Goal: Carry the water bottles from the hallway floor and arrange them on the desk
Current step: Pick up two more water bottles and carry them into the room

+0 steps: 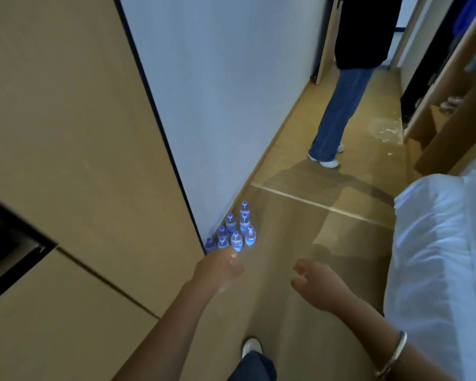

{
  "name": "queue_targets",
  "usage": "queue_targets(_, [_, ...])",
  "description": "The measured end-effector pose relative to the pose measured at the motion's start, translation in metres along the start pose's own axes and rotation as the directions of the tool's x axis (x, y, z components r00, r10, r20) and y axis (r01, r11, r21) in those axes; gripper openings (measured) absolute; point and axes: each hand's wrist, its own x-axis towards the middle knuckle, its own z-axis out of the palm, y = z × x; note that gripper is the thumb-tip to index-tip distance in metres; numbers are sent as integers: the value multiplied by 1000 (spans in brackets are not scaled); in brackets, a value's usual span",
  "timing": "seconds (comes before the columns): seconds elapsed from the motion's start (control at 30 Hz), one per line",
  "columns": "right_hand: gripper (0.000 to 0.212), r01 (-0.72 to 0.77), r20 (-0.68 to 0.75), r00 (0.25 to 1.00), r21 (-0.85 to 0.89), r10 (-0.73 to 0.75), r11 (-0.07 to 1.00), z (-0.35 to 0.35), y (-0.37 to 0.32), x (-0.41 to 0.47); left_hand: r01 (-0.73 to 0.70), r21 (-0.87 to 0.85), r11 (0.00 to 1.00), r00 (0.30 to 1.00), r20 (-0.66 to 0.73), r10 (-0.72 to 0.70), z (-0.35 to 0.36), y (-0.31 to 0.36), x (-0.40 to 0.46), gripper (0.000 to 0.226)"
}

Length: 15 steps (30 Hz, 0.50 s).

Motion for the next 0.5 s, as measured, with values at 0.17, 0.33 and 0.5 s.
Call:
queue_targets(0.17, [39,-8,29,1000,11,7,1000,-42,-15,86,17,-15,1000,1000,26,-17,-32,17,81,10])
queue_targets(0.33, [41,11,80,997,-19,-10,1000,-63,-18,158,92,-25,995,994,58,-91,-36,16,139,23])
queue_targets(0.5, [33,25,253,967,38,-34,999,-77,-10,239,208,-73,975,978,49,-205,-29,14,198,25])
